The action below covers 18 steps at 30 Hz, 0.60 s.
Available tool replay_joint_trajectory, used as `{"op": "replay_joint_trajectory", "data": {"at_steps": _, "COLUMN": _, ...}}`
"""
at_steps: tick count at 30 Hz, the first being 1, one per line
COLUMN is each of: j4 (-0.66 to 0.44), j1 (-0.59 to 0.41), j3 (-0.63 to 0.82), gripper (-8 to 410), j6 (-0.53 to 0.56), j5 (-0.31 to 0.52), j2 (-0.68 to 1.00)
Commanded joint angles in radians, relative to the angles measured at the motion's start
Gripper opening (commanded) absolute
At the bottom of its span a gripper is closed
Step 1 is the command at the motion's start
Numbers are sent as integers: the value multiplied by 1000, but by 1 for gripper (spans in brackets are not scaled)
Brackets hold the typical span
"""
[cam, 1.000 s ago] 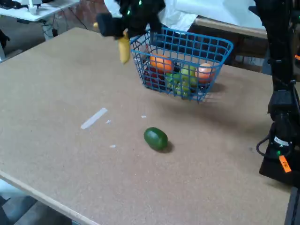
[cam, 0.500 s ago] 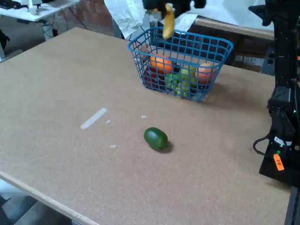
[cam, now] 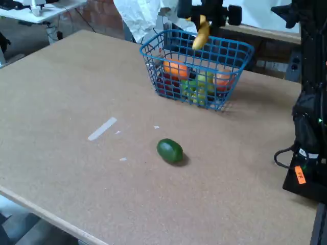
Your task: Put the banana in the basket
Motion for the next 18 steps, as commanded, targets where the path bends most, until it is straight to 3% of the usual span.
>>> {"op": "replay_joint_trajectory", "data": {"at_steps": 1, "j4": 82, "j1": -5, "j3": -58, "gripper": 84, "j6": 19, "j5": -7, "j2": 0}}
{"op": "replay_joint_trajectory", "data": {"at_steps": 11, "j4": 112, "j1": -5, "j3": -72, "gripper": 92, "j6": 19, "j5": -10, "j2": 0}}
{"op": "replay_joint_trajectory", "data": {"at_steps": 18, "j4": 109, "j1": -5, "j3": -72, "gripper": 171, "j6": 19, "j5": -10, "j2": 0}}
